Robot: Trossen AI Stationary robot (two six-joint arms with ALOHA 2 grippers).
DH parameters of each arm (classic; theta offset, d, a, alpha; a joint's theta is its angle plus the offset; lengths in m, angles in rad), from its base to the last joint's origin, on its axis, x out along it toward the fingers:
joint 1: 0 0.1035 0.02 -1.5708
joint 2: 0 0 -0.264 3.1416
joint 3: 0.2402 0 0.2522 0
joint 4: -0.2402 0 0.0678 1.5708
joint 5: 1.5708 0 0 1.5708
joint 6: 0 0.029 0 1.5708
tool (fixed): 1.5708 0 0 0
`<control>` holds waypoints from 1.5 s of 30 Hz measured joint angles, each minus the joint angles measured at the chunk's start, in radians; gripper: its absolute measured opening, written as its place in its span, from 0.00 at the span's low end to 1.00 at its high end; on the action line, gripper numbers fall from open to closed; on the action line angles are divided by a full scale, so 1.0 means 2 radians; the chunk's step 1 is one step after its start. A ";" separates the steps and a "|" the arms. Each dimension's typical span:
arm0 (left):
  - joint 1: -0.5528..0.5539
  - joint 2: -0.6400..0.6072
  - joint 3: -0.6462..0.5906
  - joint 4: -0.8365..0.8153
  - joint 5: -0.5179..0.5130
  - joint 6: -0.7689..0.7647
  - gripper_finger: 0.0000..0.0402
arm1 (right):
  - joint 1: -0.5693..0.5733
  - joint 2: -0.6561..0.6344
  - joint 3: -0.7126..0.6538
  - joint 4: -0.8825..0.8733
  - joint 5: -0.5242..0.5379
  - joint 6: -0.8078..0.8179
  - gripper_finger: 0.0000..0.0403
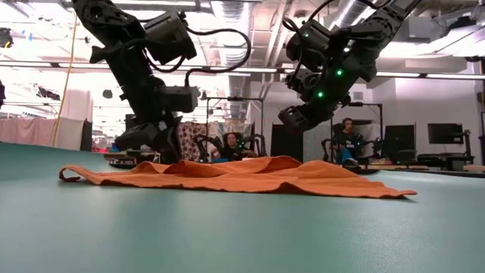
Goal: Roll towel
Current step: Fold the orange towel
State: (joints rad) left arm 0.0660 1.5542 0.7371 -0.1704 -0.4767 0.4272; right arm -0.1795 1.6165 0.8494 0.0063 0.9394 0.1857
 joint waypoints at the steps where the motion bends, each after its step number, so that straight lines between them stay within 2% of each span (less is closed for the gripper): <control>1: -0.002 0.001 0.000 0.000 -0.001 0.005 0.14 | 0.000 0.000 0.000 0.000 0.000 -0.004 0.28; 7: -0.005 0.012 0.000 0.003 -0.012 0.030 0.14 | 0.000 0.000 0.000 0.001 0.000 -0.004 0.28; 12: -0.005 0.045 0.000 0.049 -0.018 0.055 0.14 | 0.000 0.000 0.000 0.001 0.000 -0.005 0.28; 18: -0.007 0.085 0.000 0.089 -0.089 0.081 0.13 | 0.000 0.000 0.000 0.000 0.000 -0.005 0.28; 21: -0.014 0.082 0.000 0.093 -0.118 0.083 0.05 | 0.000 0.000 0.000 0.000 0.000 -0.005 0.28; 24: -0.022 0.063 0.000 0.094 -0.123 0.074 0.01 | 0.000 0.000 0.000 -0.001 0.000 -0.005 0.28; 30: -0.033 0.012 0.000 0.087 -0.147 0.054 0.00 | -0.006 0.000 0.000 -0.019 -0.006 -0.004 0.28; 33: -0.032 -0.027 0.000 0.068 -0.152 0.038 0.00 | -0.030 -0.005 0.000 -0.041 -0.078 0.014 0.28; 37: -0.026 -0.084 0.000 0.030 -0.194 0.034 0.00 | -0.076 -0.006 0.000 -0.062 -0.161 0.037 0.28; 41: -0.021 -0.147 0.000 -0.019 -0.215 0.027 0.00 | -0.111 -0.006 0.000 -0.065 -0.201 0.020 0.28; 45: -0.021 -0.209 0.000 -0.068 -0.244 0.013 0.00 | -0.125 -0.006 0.000 -0.063 -0.211 -0.019 0.28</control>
State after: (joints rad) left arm 0.0242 1.1371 0.7374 -0.3064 -0.9638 0.4522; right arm -0.4293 1.6051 0.8490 -0.1188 0.5170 0.1470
